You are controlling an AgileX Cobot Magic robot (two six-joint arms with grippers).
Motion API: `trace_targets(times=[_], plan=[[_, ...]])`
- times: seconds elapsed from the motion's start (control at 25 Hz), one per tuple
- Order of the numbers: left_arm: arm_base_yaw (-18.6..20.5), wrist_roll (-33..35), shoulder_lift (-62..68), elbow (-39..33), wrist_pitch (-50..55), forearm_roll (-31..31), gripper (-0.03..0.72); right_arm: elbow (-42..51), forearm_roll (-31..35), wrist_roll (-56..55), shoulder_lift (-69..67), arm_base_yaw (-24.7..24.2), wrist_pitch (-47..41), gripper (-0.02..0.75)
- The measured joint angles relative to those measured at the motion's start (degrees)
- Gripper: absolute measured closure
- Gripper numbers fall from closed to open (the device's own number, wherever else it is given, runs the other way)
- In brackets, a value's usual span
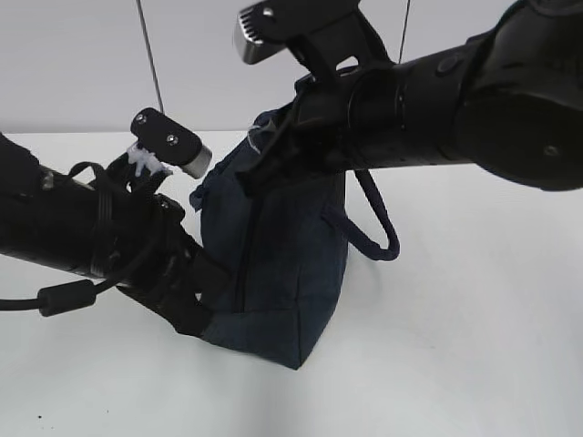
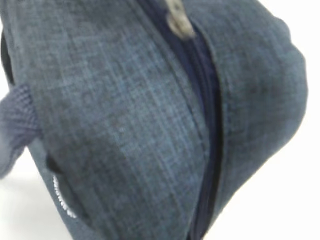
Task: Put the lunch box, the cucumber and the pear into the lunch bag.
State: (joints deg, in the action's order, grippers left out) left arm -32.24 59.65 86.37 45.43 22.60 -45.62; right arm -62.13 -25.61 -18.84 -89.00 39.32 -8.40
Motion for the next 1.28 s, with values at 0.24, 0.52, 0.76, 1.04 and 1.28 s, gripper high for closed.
trace_targets(times=[0.24, 0.52, 0.76, 1.04, 1.28], plan=[[0.0, -0.5, -3.0, -3.2, 0.2, -0.3, 0.697, -4.6, 0.0, 0.0, -3.3, -3.3, -1.6, 0.732], [0.0, -2.3, -5.2, -4.5, 1.1, -0.3, 0.697, -9.4, 0.7, 0.0, -9.0, -7.8, -3.2, 0.732], [2.7, -6.4, -5.6, -4.5, 3.1, 1.4, 0.697, -10.5, 3.8, -0.2, -12.3, -13.5, -3.3, 0.732], [11.5, -7.7, -5.9, -4.5, 6.6, 2.5, 0.697, -10.5, 4.7, -0.3, -12.6, -15.3, -3.9, 0.732], [12.2, -7.7, -8.7, -4.5, 8.8, 3.8, 0.51, -10.5, 5.3, -0.3, -12.6, -14.7, -4.4, 0.732]])
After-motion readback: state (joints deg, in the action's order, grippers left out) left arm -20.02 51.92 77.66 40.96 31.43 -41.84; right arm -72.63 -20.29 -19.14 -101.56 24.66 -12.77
